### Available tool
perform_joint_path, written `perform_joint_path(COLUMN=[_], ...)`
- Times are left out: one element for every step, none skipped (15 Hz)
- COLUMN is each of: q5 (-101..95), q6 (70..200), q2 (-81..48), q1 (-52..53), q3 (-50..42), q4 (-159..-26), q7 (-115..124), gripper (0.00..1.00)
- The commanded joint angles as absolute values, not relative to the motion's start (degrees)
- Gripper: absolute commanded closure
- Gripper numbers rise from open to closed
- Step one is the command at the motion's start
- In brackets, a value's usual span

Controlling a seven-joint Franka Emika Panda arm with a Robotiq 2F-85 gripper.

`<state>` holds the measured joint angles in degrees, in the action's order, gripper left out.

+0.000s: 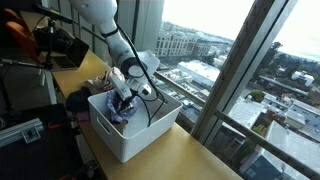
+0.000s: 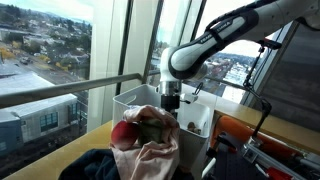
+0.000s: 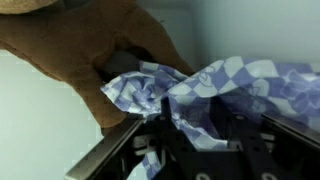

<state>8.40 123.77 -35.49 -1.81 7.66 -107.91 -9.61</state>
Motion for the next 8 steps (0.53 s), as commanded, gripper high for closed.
perform_joint_path(q5=[8.66,8.56,8.48,8.40,8.39,8.33,8.22,8.18], q6=[122.87,122.86,122.91,122.97,123.04,123.15,123.21,123.25], q2=[-33.26,-33.23,-33.27,-33.42,-33.50,-33.71,-33.87,-33.97], q1=[-1.52,-1.48,-1.43,-1.40,-1.38,-1.35,-1.30,-1.31], q3=[7.67,7.61,7.58,7.55,7.54,7.52,7.46,7.44], q4=[-110.02,-110.18,-110.29,-110.47,-110.71,-110.93,-111.11,-111.31], q7=[-11.59,-11.64,-11.68,-11.75,-11.79,-11.83,-11.81,-11.88], gripper=[0.22,0.16,0.07,0.02,0.00,0.00,0.00,0.00])
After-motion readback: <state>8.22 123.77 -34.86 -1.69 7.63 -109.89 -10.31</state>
